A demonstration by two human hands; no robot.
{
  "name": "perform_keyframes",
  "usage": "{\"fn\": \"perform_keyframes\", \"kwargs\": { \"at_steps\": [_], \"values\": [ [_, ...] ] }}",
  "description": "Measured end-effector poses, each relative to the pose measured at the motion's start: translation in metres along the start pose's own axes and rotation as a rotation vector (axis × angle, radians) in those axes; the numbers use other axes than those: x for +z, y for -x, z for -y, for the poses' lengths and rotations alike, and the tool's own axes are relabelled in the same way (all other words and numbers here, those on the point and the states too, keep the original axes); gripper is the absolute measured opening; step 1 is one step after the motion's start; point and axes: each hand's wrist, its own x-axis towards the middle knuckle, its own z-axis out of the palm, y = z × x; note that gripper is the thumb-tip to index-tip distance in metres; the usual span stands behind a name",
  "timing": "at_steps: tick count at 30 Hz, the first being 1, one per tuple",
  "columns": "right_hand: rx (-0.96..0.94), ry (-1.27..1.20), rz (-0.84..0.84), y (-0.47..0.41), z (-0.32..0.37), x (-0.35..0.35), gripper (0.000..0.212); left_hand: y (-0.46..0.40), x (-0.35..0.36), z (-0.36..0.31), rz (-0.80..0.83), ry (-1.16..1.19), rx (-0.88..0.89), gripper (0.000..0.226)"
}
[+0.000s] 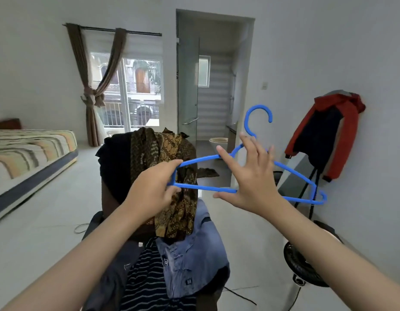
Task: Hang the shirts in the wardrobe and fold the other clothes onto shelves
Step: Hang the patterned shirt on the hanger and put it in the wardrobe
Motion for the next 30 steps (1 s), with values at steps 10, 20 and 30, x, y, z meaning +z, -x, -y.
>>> {"fn": "perform_keyframes", "kwargs": {
  "at_steps": [10, 20, 30],
  "values": [
    [-0.003, -0.189, 0.148, -0.016, -0.03, 0.061, 0.113, -0.01, 0.025, 0.013, 0.017, -0.081, -0.147, 0.062],
    [-0.012, -0.194, 0.126, -0.038, -0.035, 0.092, 0.113, -0.024, 0.041, 0.033, -0.021, -0.077, -0.204, 0.065],
    [-0.003, -0.162, 0.206, -0.094, -0.01, 0.174, 0.116, -0.067, 0.079, 0.132, 0.027, 0.027, -0.222, 0.068]
  ]
}}
